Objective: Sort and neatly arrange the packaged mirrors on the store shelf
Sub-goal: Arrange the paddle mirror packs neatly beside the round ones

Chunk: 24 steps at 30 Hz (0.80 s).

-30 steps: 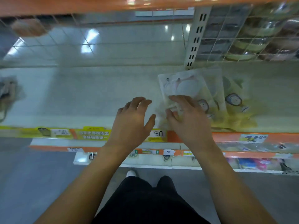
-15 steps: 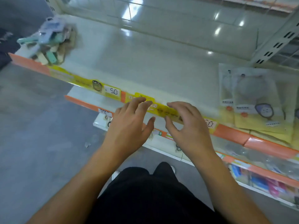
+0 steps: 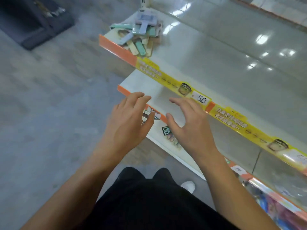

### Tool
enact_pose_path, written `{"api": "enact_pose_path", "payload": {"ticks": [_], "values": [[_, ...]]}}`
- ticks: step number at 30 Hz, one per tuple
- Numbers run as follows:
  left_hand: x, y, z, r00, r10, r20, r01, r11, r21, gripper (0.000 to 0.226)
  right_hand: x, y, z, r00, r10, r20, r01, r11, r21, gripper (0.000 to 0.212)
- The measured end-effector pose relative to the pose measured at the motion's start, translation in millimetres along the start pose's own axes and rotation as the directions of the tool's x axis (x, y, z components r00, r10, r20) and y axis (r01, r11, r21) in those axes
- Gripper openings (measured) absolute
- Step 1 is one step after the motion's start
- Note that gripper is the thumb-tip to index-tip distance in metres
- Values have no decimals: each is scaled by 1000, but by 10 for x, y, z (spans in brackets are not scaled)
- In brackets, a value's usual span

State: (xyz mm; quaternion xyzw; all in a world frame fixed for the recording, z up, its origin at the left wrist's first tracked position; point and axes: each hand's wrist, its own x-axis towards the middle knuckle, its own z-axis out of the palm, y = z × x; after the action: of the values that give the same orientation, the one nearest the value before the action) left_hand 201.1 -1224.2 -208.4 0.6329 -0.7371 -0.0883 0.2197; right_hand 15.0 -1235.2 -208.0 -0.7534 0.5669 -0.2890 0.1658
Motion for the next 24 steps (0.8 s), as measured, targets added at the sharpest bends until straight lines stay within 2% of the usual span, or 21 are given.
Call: {"api": "enact_pose_path", "payload": {"ticks": [10,18,24], "values": [[-43,-853,-497,977,-169,-132,167,986,-24,41,554,-681,629,991,-129,40,127,991,46,35],[373,-1041,-443,958,-259,-126,258,966,-28,41,1024,-607,819,988,-117,100,114,993,34,39],[857,-1076,-417,970,-230,-82,232,973,16,39,1511,-459,808,992,-76,98,67,993,92,40]]}}
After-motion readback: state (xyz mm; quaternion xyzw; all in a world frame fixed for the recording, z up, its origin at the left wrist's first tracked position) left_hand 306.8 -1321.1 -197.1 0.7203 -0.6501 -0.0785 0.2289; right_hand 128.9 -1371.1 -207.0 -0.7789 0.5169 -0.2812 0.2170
